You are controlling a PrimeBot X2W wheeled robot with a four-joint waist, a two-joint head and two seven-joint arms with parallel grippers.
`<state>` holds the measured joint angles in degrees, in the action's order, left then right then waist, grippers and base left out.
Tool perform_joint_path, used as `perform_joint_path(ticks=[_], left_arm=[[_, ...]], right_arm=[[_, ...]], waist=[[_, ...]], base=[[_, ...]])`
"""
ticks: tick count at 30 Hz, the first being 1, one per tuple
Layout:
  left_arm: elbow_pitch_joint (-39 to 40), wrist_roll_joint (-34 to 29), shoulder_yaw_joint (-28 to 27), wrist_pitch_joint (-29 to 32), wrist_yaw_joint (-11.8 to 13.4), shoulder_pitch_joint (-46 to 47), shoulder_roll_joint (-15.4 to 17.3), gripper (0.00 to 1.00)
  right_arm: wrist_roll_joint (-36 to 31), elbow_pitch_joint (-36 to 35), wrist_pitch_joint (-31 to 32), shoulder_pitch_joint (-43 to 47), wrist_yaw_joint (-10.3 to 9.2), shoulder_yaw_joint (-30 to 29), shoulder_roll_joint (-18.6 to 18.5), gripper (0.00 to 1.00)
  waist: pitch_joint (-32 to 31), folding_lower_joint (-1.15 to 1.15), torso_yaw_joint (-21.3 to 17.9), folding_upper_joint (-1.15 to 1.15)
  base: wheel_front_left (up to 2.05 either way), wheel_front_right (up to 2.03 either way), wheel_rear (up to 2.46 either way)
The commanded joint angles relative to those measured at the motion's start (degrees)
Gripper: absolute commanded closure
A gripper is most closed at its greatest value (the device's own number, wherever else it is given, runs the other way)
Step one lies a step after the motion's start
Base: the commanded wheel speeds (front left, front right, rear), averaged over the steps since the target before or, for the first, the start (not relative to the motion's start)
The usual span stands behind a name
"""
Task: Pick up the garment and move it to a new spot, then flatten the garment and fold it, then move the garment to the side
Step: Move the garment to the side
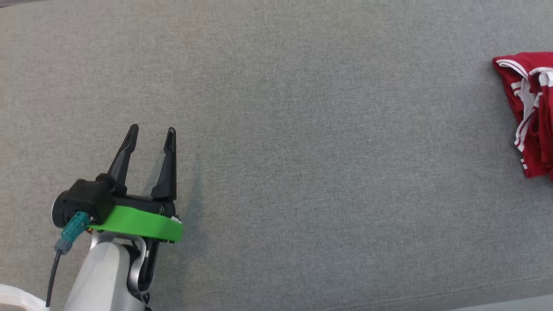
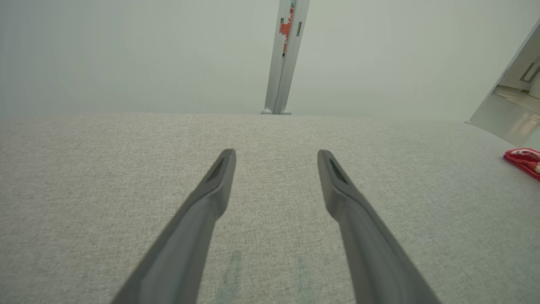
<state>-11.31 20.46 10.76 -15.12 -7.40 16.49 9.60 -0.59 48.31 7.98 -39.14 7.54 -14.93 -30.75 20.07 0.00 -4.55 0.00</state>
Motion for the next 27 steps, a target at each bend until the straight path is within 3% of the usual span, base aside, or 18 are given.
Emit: perform_joint_path(ticks=[1, 5, 12, 15, 21, 27], left_arm=[[0.02, 0.2, -0.09, 0.02, -0.12, -0.3, -0.35, 0.0], [-0.84, 0.9, 0.11, 0.02, -0.12, -2.34, -0.95, 0.0], [-0.99, 0.97, -2.98, 0.02, -0.12, -6.12, -2.65, 0.0], [-1.49, 1.49, -4.68, 0.02, -0.12, -7.39, -3.38, 0.0], [-3.66, 1.21, -6.51, 0.02, -0.12, -9.35, -4.13, 0.0], [-5.93, 1.08, -6.85, 0.02, -0.12, -10.88, -3.49, 0.0]], right_arm=[[-0.28, -1.36, -2.3, 0.19, -0.11, -0.39, 1.23, 0.0], [1.1, -7.58, -9.62, 3.89, -0.11, 0.97, 4.15, 0.0], [2.1, -23.56, -18.04, 16.42, -0.11, 5.97, 13.1, 0.0], [3.37, -27.54, -19.78, 21.16, -0.11, 9.36, 16.83, 0.0], [4.99, -32.06, -21.64, 28.86, -0.11, 10.73, 22.79, 0.0], [5.37, -34.17, -20.48, 33.79, -0.11, 10.39, 25.56, 0.0]], waist=[[-2.21, 0.0, 0.83, 0.0], [-5.99, 0.0, 2.07, 0.0], [-12.15, 0.0, 3.95, 0.0], [-14.19, 0.0, 4.89, 0.0], [-18.2, 0.0, 6.68, 0.0], [-20.38, 0.0, 7.29, 0.0]], base=[[0.0, 0.0, 0.0], [0.0, 0.0, 0.0], [0.0, 0.0, 0.0], [0.0, 0.0, 0.0], [0.0, 0.0, 0.0], [0.0, 0.0, 0.0]])
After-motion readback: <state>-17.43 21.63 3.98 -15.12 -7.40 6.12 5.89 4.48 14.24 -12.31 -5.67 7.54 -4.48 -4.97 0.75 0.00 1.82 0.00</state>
